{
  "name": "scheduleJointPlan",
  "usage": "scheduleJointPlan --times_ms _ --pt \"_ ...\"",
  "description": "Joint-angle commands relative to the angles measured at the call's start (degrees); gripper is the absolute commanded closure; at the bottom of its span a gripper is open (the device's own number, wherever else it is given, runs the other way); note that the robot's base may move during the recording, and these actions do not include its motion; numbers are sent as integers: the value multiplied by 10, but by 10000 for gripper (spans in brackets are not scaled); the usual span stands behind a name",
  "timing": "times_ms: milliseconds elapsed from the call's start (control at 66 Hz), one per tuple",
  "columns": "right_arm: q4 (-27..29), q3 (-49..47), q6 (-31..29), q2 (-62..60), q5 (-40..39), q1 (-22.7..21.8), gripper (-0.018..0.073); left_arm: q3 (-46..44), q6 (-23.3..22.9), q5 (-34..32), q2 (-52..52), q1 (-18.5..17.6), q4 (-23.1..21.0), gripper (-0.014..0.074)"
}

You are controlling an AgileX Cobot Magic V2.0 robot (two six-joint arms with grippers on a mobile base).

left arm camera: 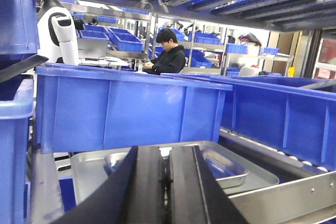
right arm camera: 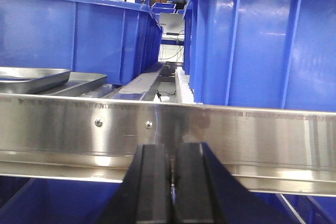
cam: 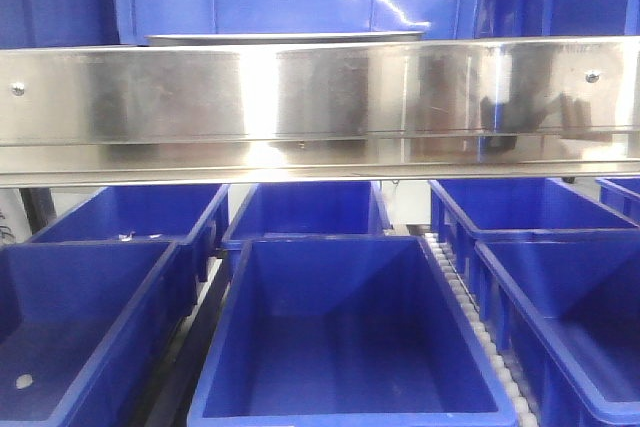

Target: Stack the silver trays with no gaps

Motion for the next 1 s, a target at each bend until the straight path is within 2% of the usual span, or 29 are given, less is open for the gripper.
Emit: scheduleJointPlan --times_ms 0,30,151,197,348,485,621,788,848,984 --pt "2 0 0 -5 -16 -2 578 1 10 11 -11 14 -7 592" --pt "2 0 0 -5 -16 -2 578 1 36 20 -17 22 -28 592" --pt "2 0 0 -5 -16 -2 578 12 268 57 -48 77 -163 592" --pt "2 0 0 -5 -16 -2 578 26 304 58 -62 106 -180 592" --pt "2 0 0 -5 -16 -2 578 96 306 58 -124 189 -235 592" --pt "2 0 0 -5 -16 -2 578 159 306 60 -189 235 -239 592" --pt "2 0 0 -5 -16 -2 578 213 306 58 -222 241 -239 592" --pt "2 0 0 -5 -16 -2 578 260 299 20 -222 241 -232 592" --pt "2 0 0 -5 -16 -2 578 260 299 -13 -222 241 -222 592" --pt "2 0 0 -5 -16 -2 578 260 299 -3 -222 241 -215 592"
